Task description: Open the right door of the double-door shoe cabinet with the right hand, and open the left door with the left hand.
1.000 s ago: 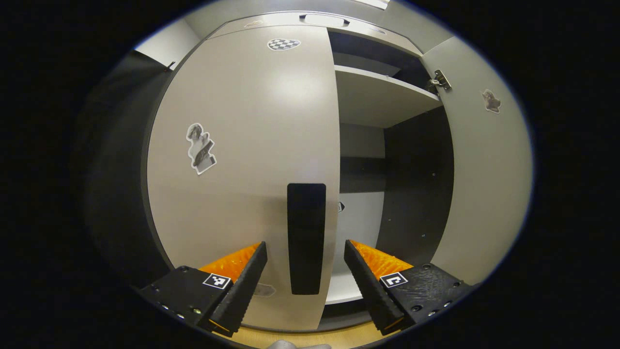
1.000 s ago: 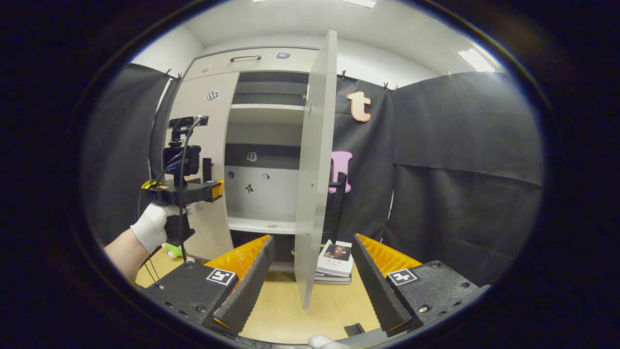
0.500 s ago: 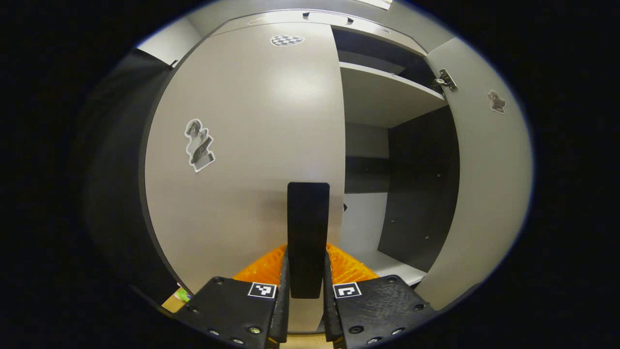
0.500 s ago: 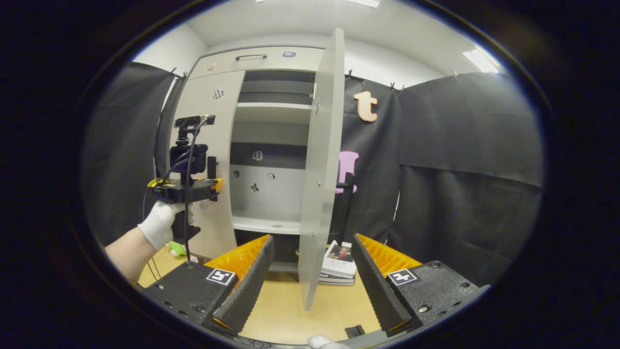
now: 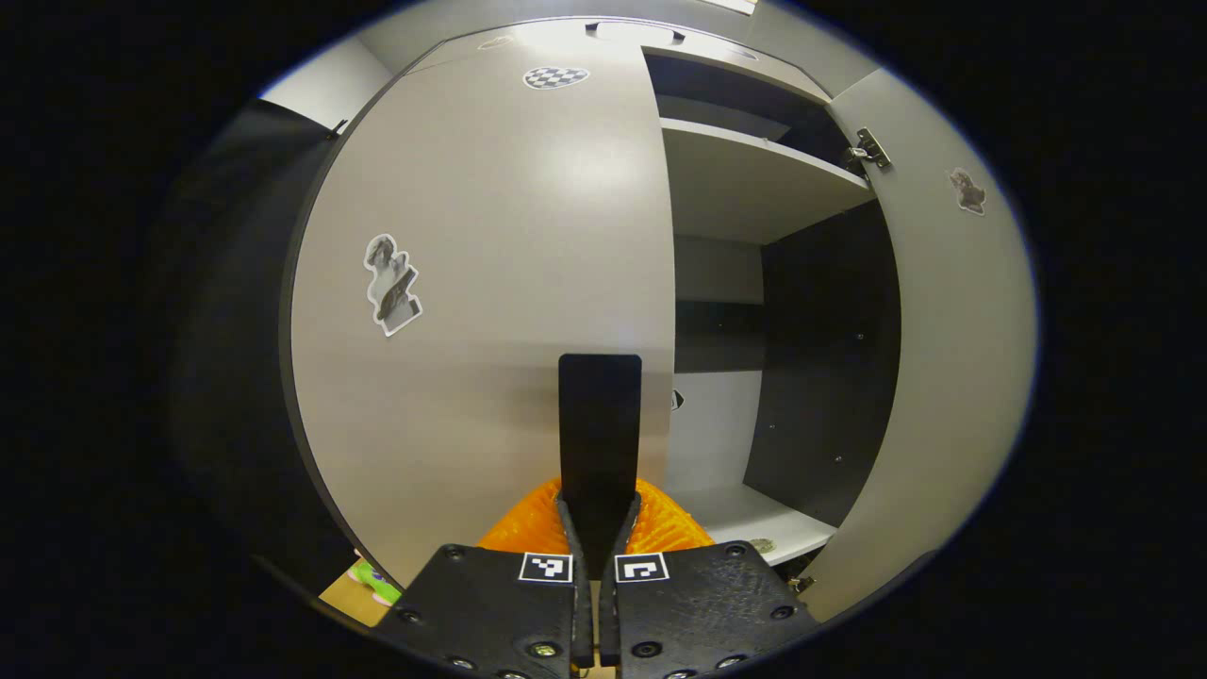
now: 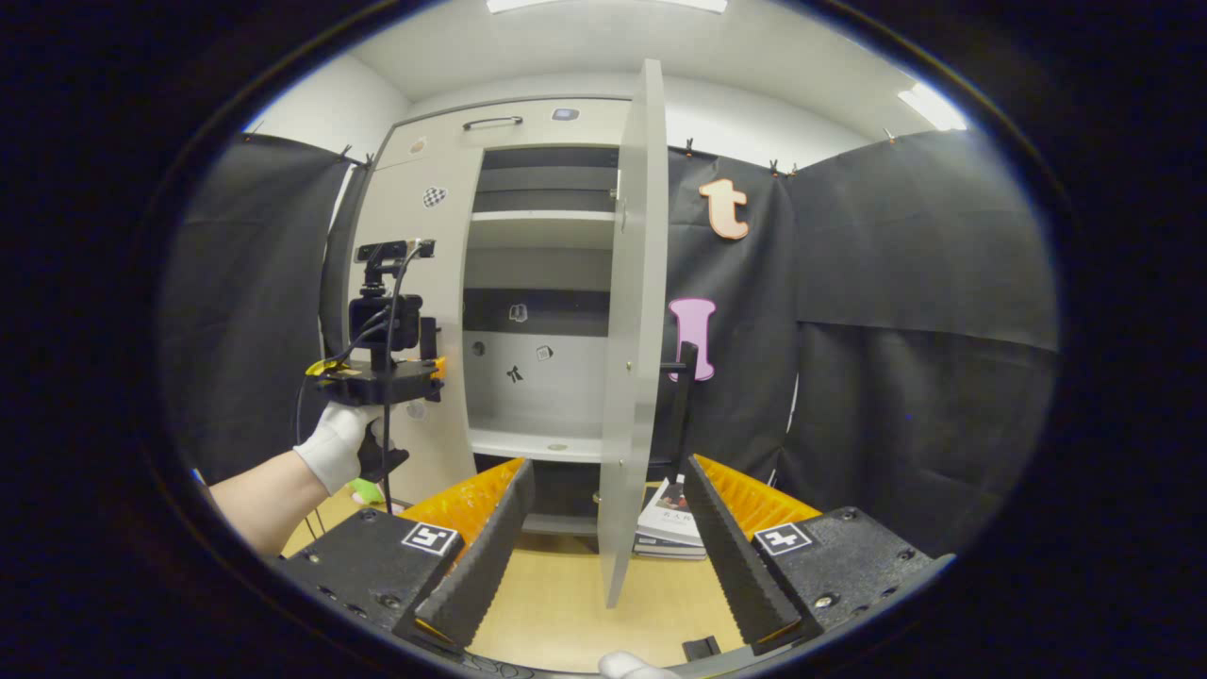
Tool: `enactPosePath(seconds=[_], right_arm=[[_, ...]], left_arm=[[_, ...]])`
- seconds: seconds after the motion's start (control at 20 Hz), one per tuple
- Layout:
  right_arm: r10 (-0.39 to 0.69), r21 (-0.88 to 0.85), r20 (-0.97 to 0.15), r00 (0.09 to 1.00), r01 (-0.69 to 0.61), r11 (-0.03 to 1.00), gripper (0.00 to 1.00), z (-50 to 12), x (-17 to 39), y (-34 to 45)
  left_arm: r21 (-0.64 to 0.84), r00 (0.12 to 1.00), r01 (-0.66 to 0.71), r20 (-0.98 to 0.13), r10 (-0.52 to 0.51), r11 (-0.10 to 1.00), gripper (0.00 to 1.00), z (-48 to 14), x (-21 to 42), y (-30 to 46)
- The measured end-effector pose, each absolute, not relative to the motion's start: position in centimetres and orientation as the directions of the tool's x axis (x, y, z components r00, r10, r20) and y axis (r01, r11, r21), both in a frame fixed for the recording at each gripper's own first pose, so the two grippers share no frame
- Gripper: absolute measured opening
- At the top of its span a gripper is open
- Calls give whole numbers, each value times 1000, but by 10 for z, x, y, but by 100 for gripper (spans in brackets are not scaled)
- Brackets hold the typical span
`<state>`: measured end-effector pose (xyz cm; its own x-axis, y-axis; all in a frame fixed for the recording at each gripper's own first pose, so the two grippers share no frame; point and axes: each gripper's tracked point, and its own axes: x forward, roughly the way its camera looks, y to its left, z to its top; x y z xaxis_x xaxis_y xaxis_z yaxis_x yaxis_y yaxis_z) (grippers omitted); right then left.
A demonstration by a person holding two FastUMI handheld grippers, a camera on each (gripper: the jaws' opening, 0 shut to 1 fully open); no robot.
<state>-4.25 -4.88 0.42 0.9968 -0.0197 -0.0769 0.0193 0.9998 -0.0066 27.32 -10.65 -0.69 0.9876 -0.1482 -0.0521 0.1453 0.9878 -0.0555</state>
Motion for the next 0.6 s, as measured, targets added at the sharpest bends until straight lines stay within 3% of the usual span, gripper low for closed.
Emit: enactPosePath(seconds=[0.6], right_arm=[[161, 6, -48, 986, -161, 987, 99, 4, -50, -33]], left_arm=[[-66, 993, 99, -58, -103, 993, 2, -2, 220, -83]])
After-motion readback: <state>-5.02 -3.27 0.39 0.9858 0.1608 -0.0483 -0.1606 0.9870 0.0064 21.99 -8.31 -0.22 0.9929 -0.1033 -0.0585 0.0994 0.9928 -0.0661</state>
